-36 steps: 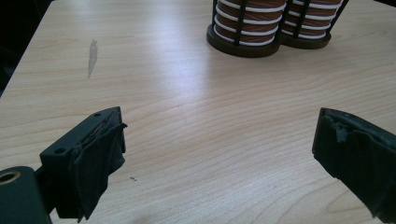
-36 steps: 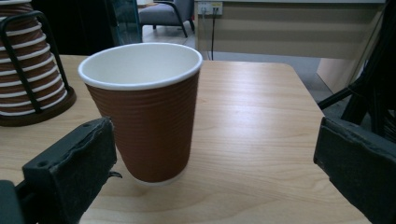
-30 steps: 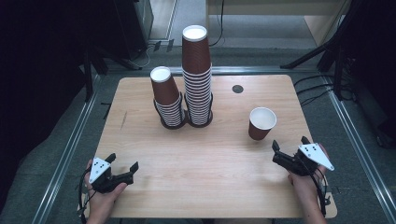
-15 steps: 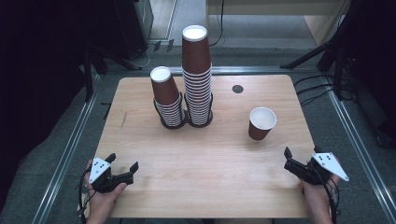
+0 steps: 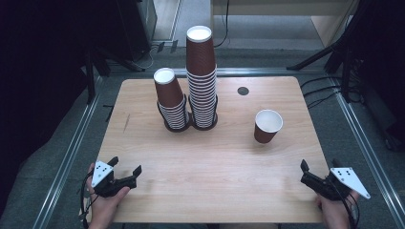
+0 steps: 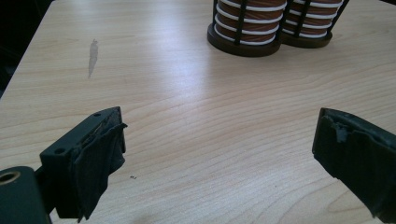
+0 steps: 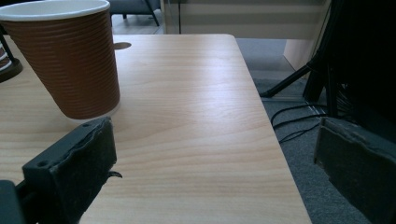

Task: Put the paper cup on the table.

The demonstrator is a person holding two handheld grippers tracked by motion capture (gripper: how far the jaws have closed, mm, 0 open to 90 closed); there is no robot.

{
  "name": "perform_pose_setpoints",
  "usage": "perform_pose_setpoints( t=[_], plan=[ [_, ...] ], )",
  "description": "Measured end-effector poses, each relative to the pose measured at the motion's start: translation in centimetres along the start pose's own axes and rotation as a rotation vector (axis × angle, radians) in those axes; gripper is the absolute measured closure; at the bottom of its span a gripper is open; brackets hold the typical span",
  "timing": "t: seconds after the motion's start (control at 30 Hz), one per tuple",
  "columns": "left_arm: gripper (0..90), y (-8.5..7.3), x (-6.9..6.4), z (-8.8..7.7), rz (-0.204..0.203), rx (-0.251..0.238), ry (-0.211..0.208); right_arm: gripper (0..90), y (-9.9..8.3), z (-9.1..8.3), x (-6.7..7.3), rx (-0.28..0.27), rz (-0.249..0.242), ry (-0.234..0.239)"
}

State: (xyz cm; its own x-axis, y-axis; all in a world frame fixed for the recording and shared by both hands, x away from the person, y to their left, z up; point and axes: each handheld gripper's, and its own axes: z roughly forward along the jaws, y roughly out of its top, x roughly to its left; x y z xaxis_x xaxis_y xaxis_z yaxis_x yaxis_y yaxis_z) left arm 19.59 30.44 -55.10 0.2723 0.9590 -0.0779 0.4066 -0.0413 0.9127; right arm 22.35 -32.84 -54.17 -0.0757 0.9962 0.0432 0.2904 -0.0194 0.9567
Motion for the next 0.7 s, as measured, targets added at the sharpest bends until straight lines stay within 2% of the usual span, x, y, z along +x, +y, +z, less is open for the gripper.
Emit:
perform_pose_setpoints(
  t=[0.13, 0.23, 0.37, 0.4, 0.47, 0.7],
  plan=[
    [2.7, 0.0, 0.0, 0.0, 0.0, 0.0, -0.001, 0.1, -0.3, -0.7, -0.8, -0.017, 0.037, -0.013],
    [2.7, 0.0, 0.0, 0.0, 0.0, 0.0, 0.0, 3.4, -0.5, -1.3, -1.4, -0.045, 0.064, -0.029],
    [2.7, 0.0, 0.0, 0.0, -0.001, 0.001, 0.0, 0.0, -0.7, -1.7, -1.5, -0.063, 0.075, -0.048],
    [2.7, 0.0, 0.0, 0.0, 0.001, 0.002, 0.0, 0.0, -0.7, -2.0, -1.4, -0.091, 0.089, -0.054],
    [2.7, 0.0, 0.0, 0.0, 0.0, 0.002, -0.001, 0.0, -0.6, -2.0, -1.4, -0.099, 0.094, -0.049],
    [2.7, 0.0, 0.1, 0.1, -0.009, 0.006, -0.014, 0.0, -1.1, -2.5, -1.3, -0.058, 0.028, -0.036]
  ],
)
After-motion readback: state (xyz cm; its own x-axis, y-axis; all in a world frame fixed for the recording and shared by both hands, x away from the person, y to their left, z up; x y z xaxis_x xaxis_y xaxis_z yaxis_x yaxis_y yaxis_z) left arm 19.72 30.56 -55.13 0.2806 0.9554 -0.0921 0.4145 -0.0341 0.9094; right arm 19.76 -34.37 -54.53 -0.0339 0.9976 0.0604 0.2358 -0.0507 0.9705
